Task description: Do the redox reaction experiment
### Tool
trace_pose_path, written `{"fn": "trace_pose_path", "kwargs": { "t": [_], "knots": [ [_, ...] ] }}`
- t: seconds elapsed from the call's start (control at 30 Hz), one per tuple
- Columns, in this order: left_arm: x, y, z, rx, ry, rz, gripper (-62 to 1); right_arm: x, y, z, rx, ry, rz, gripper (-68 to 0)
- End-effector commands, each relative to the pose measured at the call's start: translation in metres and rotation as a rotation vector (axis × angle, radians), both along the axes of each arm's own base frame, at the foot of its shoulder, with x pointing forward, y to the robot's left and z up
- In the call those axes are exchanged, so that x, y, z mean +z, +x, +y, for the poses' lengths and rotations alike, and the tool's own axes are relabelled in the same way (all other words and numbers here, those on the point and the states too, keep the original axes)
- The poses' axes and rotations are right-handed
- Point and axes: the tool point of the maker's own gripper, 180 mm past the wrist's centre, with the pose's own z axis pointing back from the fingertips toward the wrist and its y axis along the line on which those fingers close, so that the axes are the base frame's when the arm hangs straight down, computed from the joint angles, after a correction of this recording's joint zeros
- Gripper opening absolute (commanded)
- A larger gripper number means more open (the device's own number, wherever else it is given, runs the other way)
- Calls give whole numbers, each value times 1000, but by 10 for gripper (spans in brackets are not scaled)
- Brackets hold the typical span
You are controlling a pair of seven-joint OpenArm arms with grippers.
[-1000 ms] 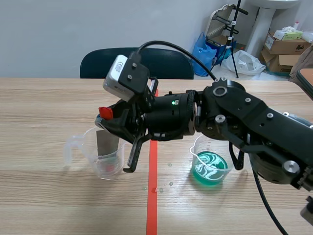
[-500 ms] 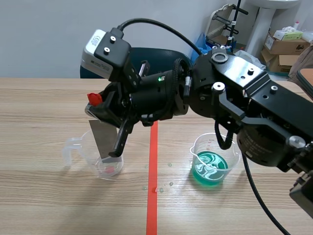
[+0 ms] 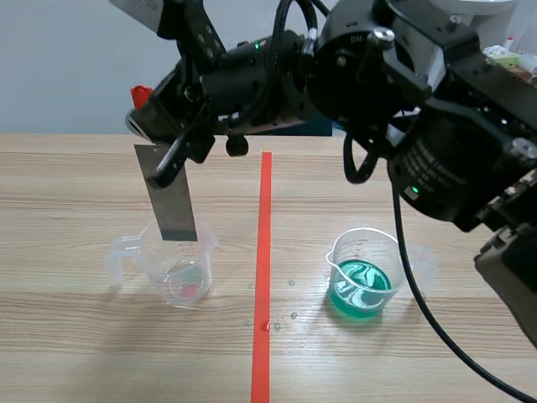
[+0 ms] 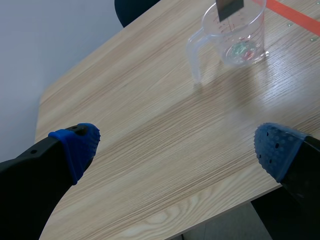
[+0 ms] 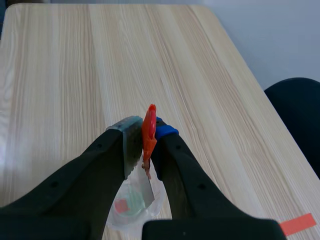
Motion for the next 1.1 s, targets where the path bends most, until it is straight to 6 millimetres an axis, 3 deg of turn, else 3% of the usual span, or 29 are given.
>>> {"fn": "trace_pose_path", "kwargs": {
  "t": [0.0, 0.23, 0.43, 1.07],
  "knots": [
    [5, 2, -1, -1, -7, -21, 14, 22, 2, 2, 12, 44, -29, -669],
    [5, 2, -1, 0, -7, -19, 14, 43, 4, 1, -38, 37, -31, -669],
    [5, 2, -1, 0, -7, -19, 14, 56, -5, 2, -41, 29, -49, -669],
    [5, 2, -1, 0, -7, -19, 14, 62, -7, 2, -49, 50, -42, -669]
  ]
}}
